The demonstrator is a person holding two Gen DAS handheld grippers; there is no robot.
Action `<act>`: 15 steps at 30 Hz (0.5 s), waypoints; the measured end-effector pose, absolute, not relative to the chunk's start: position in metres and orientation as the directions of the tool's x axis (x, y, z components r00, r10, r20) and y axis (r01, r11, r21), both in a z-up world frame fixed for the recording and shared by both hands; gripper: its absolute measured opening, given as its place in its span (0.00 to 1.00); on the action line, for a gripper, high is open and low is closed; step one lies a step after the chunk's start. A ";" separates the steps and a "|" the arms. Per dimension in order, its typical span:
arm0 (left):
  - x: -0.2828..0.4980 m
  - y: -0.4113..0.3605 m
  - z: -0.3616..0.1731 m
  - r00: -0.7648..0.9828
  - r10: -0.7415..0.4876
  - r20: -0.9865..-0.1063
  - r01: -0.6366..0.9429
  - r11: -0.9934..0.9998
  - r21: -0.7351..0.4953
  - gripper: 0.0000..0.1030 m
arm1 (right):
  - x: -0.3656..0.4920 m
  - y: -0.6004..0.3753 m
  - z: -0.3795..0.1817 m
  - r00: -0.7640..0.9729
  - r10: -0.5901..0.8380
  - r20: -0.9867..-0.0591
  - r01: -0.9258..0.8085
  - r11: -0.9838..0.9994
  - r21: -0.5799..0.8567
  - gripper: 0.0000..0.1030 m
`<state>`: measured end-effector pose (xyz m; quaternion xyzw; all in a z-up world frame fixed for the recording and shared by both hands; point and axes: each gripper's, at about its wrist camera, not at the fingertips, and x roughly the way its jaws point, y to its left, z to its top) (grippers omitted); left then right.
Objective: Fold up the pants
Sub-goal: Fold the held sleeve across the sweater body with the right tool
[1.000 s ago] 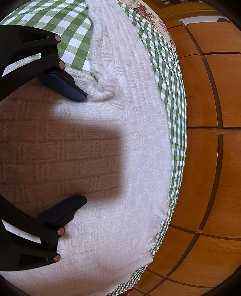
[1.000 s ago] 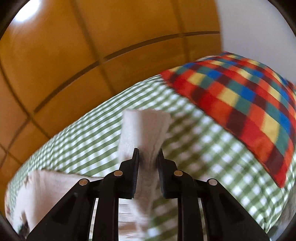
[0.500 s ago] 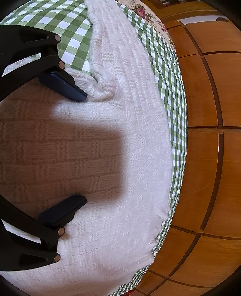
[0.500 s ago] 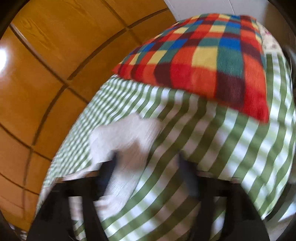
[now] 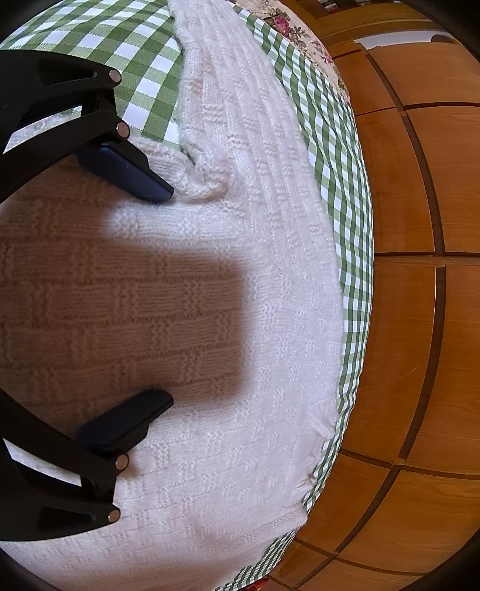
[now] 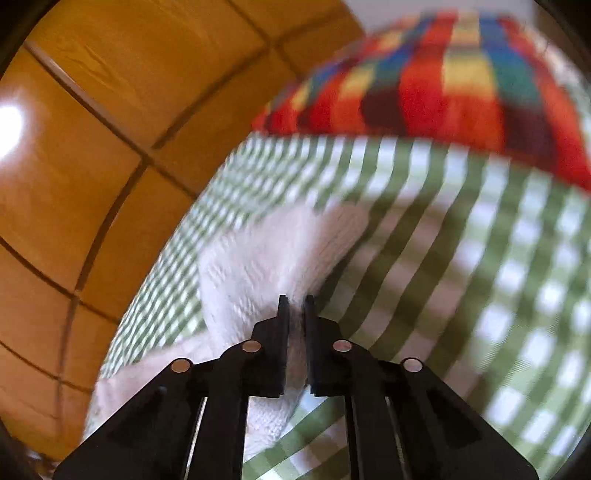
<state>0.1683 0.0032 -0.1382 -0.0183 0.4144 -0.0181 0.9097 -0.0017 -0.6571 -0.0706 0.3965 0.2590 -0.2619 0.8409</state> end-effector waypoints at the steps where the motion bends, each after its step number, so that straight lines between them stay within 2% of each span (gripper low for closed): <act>1: 0.168 0.003 -0.138 0.656 -0.049 -0.753 0.018 0.999 -0.049 0.98 | -0.010 -0.659 -0.064 0.725 -0.286 -0.627 0.664 0.535 0.523 0.07; 5: 0.168 0.003 -0.138 0.656 -0.049 -0.753 0.018 0.999 -0.049 0.98 | -0.036 -0.677 -0.066 0.673 -0.367 -0.642 0.734 0.438 0.519 0.07; 8: 0.168 0.003 -0.138 0.656 -0.048 -0.754 0.018 0.999 -0.049 0.98 | -0.046 -0.686 -0.078 0.696 -0.316 -0.644 0.713 0.407 0.571 0.07; 10: 0.168 0.003 -0.138 0.656 -0.049 -0.754 0.018 0.999 -0.049 0.98 | -0.053 -0.684 -0.082 0.693 -0.297 -0.657 0.715 0.401 0.572 0.13; 12: 0.168 0.003 -0.138 0.655 -0.048 -0.754 0.018 0.999 -0.048 0.98 | -0.056 -0.678 -0.086 0.729 -0.261 -0.633 0.679 0.395 0.619 0.51; 13: 0.168 0.003 -0.138 0.655 -0.048 -0.754 0.018 0.999 -0.048 0.98 | -0.059 -0.672 -0.086 0.761 -0.247 -0.600 0.644 0.396 0.654 0.58; 15: 0.168 0.003 -0.138 0.656 -0.048 -0.754 0.018 0.999 -0.049 0.98 | -0.055 -0.664 -0.083 0.758 -0.254 -0.601 0.646 0.414 0.641 0.61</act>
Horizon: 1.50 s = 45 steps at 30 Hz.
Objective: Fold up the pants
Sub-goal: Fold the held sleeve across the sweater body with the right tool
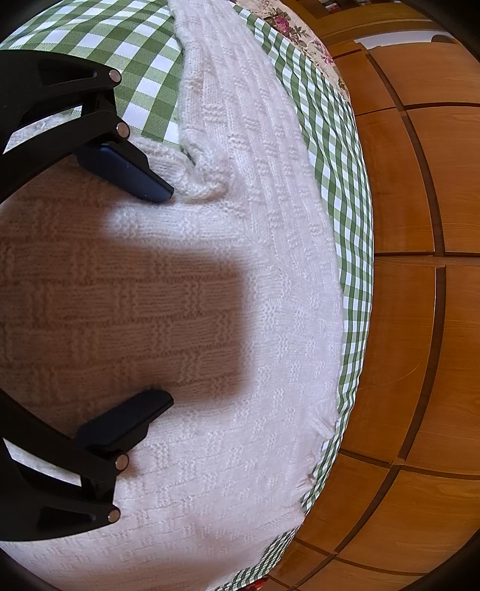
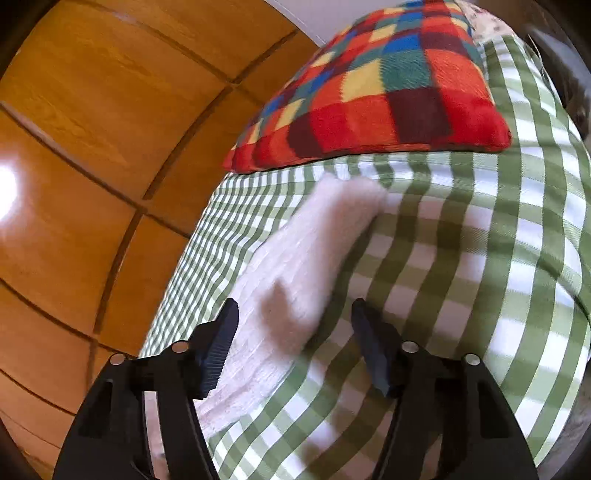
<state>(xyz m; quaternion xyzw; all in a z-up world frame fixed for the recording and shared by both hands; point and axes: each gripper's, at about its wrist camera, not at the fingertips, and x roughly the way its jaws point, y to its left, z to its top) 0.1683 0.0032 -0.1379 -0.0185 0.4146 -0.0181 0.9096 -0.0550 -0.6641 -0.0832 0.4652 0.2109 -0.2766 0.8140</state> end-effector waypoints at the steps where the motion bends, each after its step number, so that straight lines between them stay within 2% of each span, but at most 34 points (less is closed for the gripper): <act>1: 0.168 0.003 -0.138 0.655 -0.047 -0.754 0.018 0.999 -0.048 0.98 | -0.048 -0.662 -0.084 0.756 -0.243 -0.608 0.645 0.430 0.632 0.61; 4: 0.168 0.003 -0.138 0.656 -0.049 -0.754 0.018 0.999 -0.049 0.98 | -0.032 -0.662 -0.087 0.740 -0.245 -0.626 0.662 0.423 0.618 0.58; 5: 0.168 0.003 -0.138 0.656 -0.048 -0.754 0.018 0.999 -0.049 0.98 | -0.027 -0.663 -0.087 0.739 -0.247 -0.627 0.664 0.425 0.615 0.53; 9: 0.168 0.003 -0.138 0.656 -0.049 -0.753 0.018 0.999 -0.050 0.98 | -0.004 -0.665 -0.090 0.707 -0.248 -0.662 0.692 0.434 0.577 0.27; 10: 0.168 0.003 -0.138 0.656 -0.049 -0.753 0.018 0.999 -0.050 0.98 | -0.001 -0.666 -0.091 0.700 -0.243 -0.671 0.697 0.435 0.570 0.24; 12: 0.169 0.003 -0.138 0.656 -0.052 -0.753 0.018 0.998 -0.053 0.98 | 0.007 -0.663 -0.090 0.694 -0.226 -0.683 0.697 0.449 0.559 0.08; 16: 0.169 0.004 -0.138 0.657 -0.052 -0.752 0.018 0.998 -0.054 0.98 | 0.015 -0.649 -0.075 0.690 -0.250 -0.680 0.697 0.483 0.530 0.07; 21: 0.169 0.004 -0.138 0.658 -0.055 -0.751 0.017 0.998 -0.058 0.98 | 0.027 -0.623 -0.037 0.738 -0.258 -0.623 0.644 0.544 0.538 0.07; 31: 0.169 0.004 -0.137 0.659 -0.063 -0.749 0.018 0.997 -0.069 0.98 | 0.079 -0.529 0.034 0.845 -0.155 -0.512 0.444 0.738 0.509 0.07; 38: 0.168 0.006 -0.136 0.664 -0.082 -0.743 0.020 0.995 -0.093 0.98 | 0.119 -0.447 0.044 0.864 -0.017 -0.504 0.298 0.824 0.482 0.07; 45: 0.167 0.009 -0.136 0.668 -0.096 -0.738 0.021 0.994 -0.110 0.98 | 0.156 -0.352 0.019 0.823 0.145 -0.549 0.152 0.875 0.459 0.07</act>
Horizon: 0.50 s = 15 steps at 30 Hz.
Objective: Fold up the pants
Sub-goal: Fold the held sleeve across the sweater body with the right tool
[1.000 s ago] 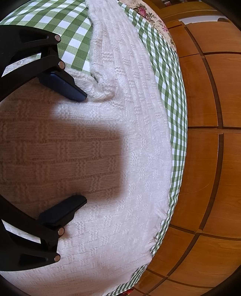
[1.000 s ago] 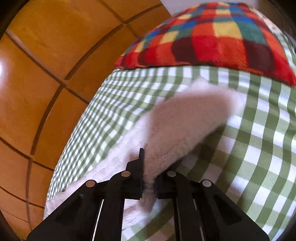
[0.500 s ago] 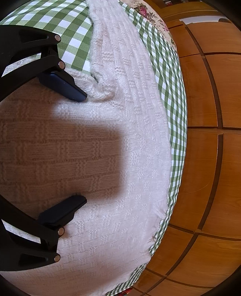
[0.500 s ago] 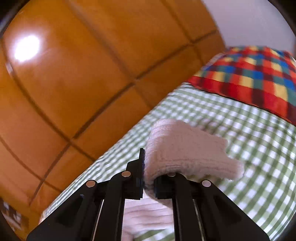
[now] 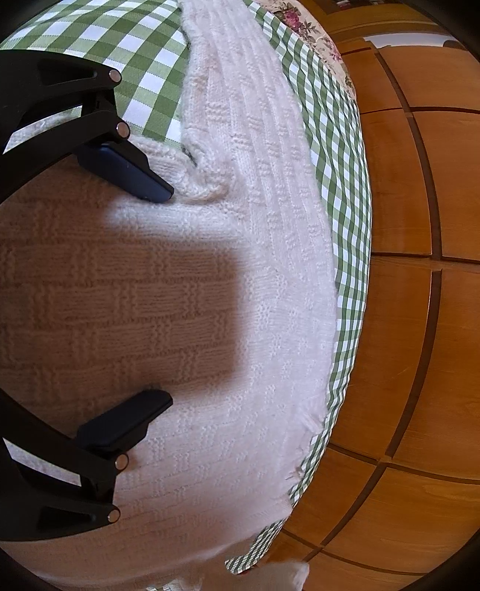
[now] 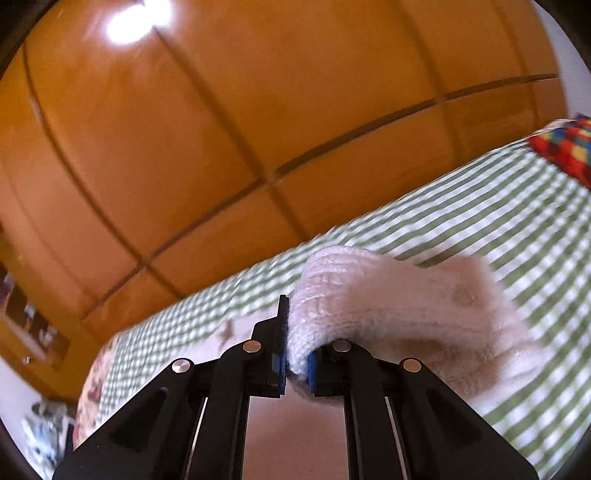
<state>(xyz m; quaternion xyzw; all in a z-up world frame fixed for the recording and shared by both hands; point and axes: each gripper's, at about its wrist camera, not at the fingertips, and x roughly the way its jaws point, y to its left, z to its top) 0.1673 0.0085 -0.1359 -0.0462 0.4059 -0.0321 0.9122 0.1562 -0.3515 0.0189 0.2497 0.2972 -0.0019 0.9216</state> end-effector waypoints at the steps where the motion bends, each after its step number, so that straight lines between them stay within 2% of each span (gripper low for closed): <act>1: 0.167 0.009 -0.136 0.669 -0.097 -0.737 0.021 0.993 -0.112 0.98 | 0.160 -0.340 0.014 0.814 0.165 -0.558 0.131 0.882 0.453 0.07; 7: 0.167 0.010 -0.136 0.671 -0.104 -0.734 0.021 0.992 -0.122 0.98 | 0.179 -0.260 -0.029 0.722 0.263 -0.640 -0.011 0.929 0.370 0.07; 12: 0.167 0.011 -0.136 0.671 -0.106 -0.734 0.021 0.992 -0.124 0.98 | 0.181 -0.211 -0.067 0.661 0.216 -0.719 -0.089 0.974 0.210 0.08; 13: 0.167 0.010 -0.136 0.671 -0.107 -0.734 0.022 0.992 -0.125 0.98 | 0.180 -0.205 -0.073 0.646 0.193 -0.738 -0.105 0.981 0.165 0.10; 14: 0.167 0.011 -0.136 0.671 -0.107 -0.734 0.022 0.992 -0.124 0.98 | 0.178 -0.201 -0.077 0.634 0.195 -0.748 -0.122 0.981 0.152 0.18; 15: 0.167 0.011 -0.136 0.671 -0.107 -0.734 0.022 0.992 -0.124 0.98 | 0.178 -0.202 -0.078 0.627 0.213 -0.749 -0.135 0.977 0.165 0.31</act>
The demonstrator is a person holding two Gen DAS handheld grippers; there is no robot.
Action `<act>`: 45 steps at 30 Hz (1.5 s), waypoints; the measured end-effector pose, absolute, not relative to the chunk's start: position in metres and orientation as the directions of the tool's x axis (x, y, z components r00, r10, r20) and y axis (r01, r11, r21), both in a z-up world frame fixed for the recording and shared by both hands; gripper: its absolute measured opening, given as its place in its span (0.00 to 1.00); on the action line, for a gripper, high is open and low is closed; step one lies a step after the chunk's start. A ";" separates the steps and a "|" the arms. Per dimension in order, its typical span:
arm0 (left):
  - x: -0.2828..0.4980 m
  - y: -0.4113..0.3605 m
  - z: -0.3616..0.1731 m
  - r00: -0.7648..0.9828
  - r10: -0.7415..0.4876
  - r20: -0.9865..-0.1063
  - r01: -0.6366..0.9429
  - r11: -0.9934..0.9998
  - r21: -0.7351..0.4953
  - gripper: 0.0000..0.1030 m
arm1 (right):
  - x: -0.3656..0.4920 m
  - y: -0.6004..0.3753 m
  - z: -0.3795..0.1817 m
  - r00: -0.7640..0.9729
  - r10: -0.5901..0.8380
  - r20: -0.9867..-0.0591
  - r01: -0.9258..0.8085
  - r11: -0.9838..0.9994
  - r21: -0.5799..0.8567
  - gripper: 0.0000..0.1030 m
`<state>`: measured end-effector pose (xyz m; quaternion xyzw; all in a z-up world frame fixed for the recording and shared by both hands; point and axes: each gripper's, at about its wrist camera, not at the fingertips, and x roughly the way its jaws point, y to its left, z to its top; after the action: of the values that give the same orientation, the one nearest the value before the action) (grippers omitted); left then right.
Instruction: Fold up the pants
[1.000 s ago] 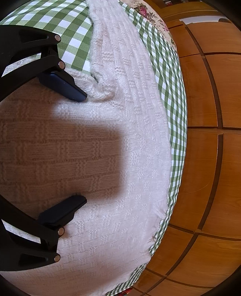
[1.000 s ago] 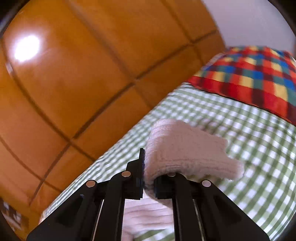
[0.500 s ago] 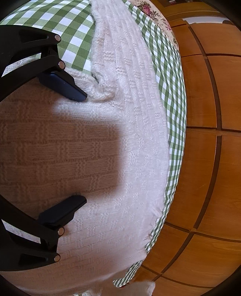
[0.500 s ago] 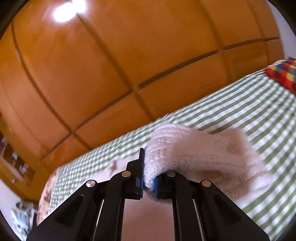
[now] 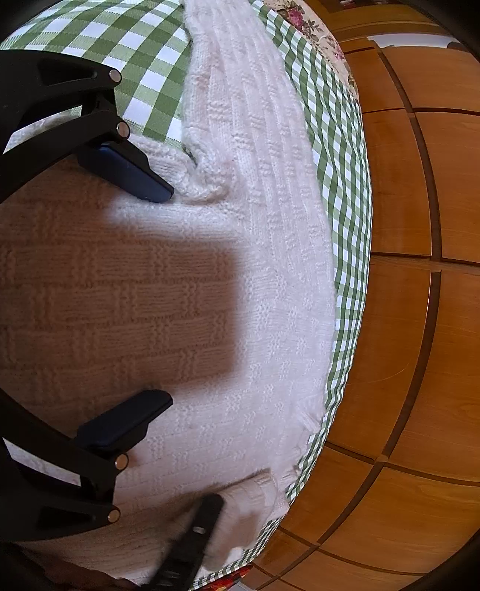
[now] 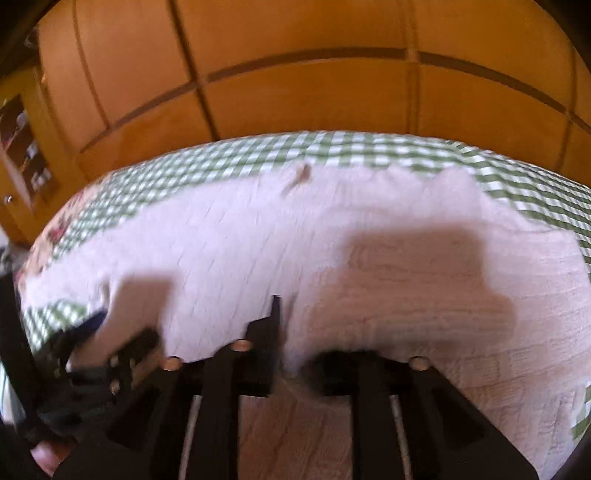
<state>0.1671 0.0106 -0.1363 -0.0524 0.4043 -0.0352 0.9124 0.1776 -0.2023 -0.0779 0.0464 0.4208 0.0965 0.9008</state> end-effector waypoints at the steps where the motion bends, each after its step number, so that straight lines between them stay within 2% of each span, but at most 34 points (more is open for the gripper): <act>1: 0.167 0.011 -0.136 0.670 -0.107 -0.734 0.022 0.992 -0.124 0.98 | 0.173 -0.205 -0.077 0.626 0.249 -0.739 -0.149 0.968 0.200 0.39; 2: 0.167 0.011 -0.136 0.671 -0.106 -0.734 0.022 0.992 -0.124 0.98 | 0.169 -0.209 -0.075 0.631 0.270 -0.727 -0.153 0.962 0.224 0.53; 3: 0.167 0.011 -0.136 0.670 -0.106 -0.735 0.021 0.992 -0.123 0.98 | 0.161 -0.215 -0.071 0.647 0.288 -0.706 -0.153 0.956 0.250 0.56; 9: 0.168 0.011 -0.137 0.667 -0.105 -0.737 0.021 0.992 -0.122 0.98 | 0.115 -0.249 -0.065 0.699 0.275 -0.660 -0.127 0.956 0.264 0.56; 13: 0.169 0.007 -0.136 0.652 -0.089 -0.753 0.023 0.995 -0.098 0.98 | 0.086 -0.298 -0.069 0.736 0.204 -0.646 0.010 0.950 0.311 0.56; 16: 0.168 -0.008 -0.126 0.637 -0.036 -0.770 0.043 0.999 -0.011 0.98 | 0.079 -0.342 -0.076 0.733 0.143 -0.665 0.154 0.917 0.367 0.56; 17: 0.165 -0.016 -0.117 0.653 -0.056 -0.755 0.081 0.997 -0.004 0.98 | 0.078 -0.356 -0.079 0.733 0.146 -0.664 0.191 0.893 0.407 0.56; 22: 0.141 -0.069 -0.075 0.747 -0.197 -0.635 0.263 0.965 0.009 0.98 | 0.082 -0.397 -0.089 0.793 0.197 -0.577 0.246 0.762 0.598 0.56; 26: 0.146 -0.123 -0.075 0.705 -0.238 -0.668 0.368 0.928 0.057 0.98 | 0.089 -0.413 -0.096 0.836 0.196 -0.513 0.258 0.685 0.682 0.56; 31: 0.165 -0.171 -0.091 0.698 -0.167 -0.696 0.395 0.901 0.180 0.97 | 0.082 -0.431 -0.107 0.880 0.192 -0.434 0.235 0.618 0.750 0.45; 32: 0.170 -0.177 -0.093 0.703 -0.151 -0.695 0.394 0.896 0.204 0.96 | 0.081 -0.432 -0.108 0.881 0.192 -0.432 0.237 0.610 0.756 0.42; 34: 0.184 -0.182 -0.092 0.708 -0.141 -0.692 0.392 0.894 0.219 0.83 | 0.083 -0.433 -0.109 0.878 0.185 -0.441 0.250 0.608 0.753 0.38; 36: 0.193 -0.179 -0.093 0.693 -0.145 -0.706 0.383 0.904 0.189 0.57 | 0.083 -0.435 -0.110 0.875 0.177 -0.450 0.262 0.608 0.749 0.32; 39: 0.202 -0.154 -0.090 0.681 -0.167 -0.713 0.315 0.946 0.079 0.37 | 0.079 -0.436 -0.111 0.875 0.171 -0.453 0.270 0.604 0.750 0.29; 41: 0.201 -0.126 -0.088 0.706 -0.157 -0.691 0.225 0.974 0.008 0.32 | 0.082 -0.436 -0.113 0.876 0.171 -0.450 0.269 0.602 0.752 0.29; 43: 0.200 -0.094 -0.093 0.698 -0.148 -0.700 0.121 0.989 -0.089 0.32 | 0.081 -0.435 -0.113 0.878 0.171 -0.447 0.265 0.603 0.752 0.29; 44: 0.200 -0.080 -0.097 0.681 -0.181 -0.710 0.100 0.983 -0.155 0.32 | 0.080 -0.435 -0.113 0.879 0.172 -0.446 0.264 0.603 0.753 0.29; 45: 0.199 -0.066 -0.103 0.664 -0.225 -0.713 0.077 0.969 -0.234 0.38 | 0.081 -0.435 -0.114 0.879 0.172 -0.445 0.263 0.603 0.753 0.29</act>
<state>0.1993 -0.0660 -0.1026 -0.0920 0.4014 -0.0834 0.9074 0.0806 -0.4353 -0.1137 0.4447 0.2447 -0.0263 0.8612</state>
